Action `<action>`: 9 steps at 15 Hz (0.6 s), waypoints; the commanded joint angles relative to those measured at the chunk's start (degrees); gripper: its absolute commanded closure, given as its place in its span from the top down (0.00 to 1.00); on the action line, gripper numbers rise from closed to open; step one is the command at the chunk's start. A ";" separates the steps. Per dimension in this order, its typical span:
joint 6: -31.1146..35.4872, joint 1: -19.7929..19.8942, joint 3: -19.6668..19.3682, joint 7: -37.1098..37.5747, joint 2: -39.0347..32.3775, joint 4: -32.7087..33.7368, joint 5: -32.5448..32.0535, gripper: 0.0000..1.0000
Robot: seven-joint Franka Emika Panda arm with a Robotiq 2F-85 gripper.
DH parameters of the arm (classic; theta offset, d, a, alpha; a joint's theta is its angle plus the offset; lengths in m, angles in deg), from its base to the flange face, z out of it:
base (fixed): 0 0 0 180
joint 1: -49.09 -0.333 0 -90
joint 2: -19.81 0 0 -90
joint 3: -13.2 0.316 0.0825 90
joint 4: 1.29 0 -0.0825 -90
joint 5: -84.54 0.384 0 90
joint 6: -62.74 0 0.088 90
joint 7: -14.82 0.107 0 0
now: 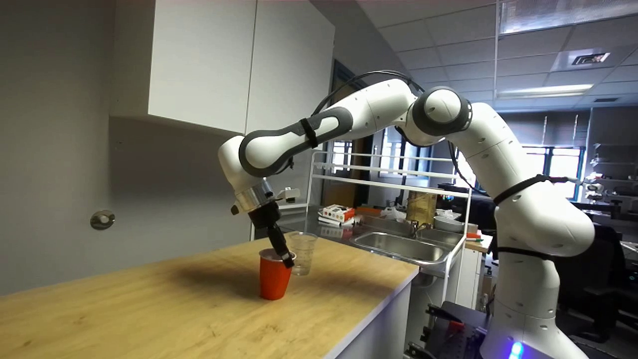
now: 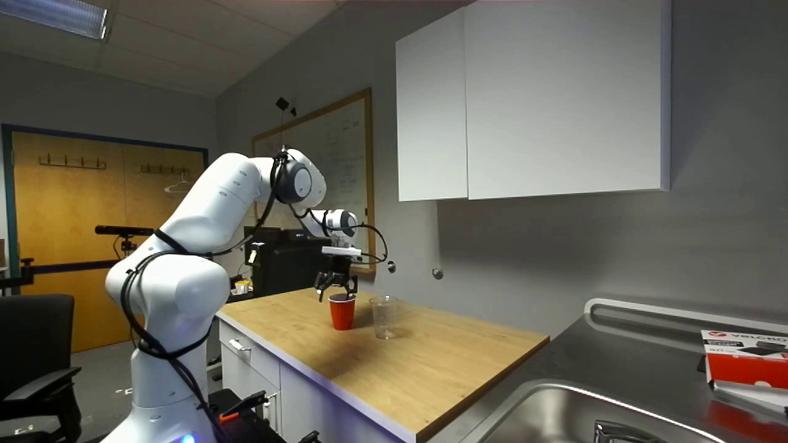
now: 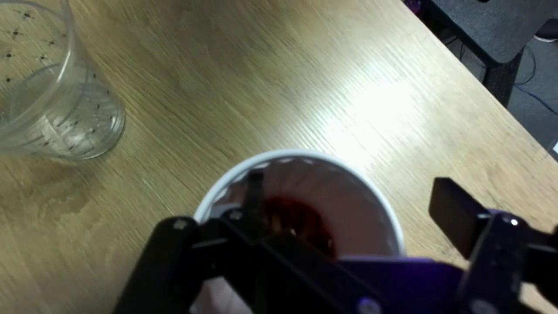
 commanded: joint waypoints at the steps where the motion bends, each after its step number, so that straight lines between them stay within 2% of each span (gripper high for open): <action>1: -2.68 1.46 1.19 -2.26 -1.30 2.34 0.40 0.69; 9: -2.77 2.17 0.86 -0.98 -0.41 2.61 1.08 0.07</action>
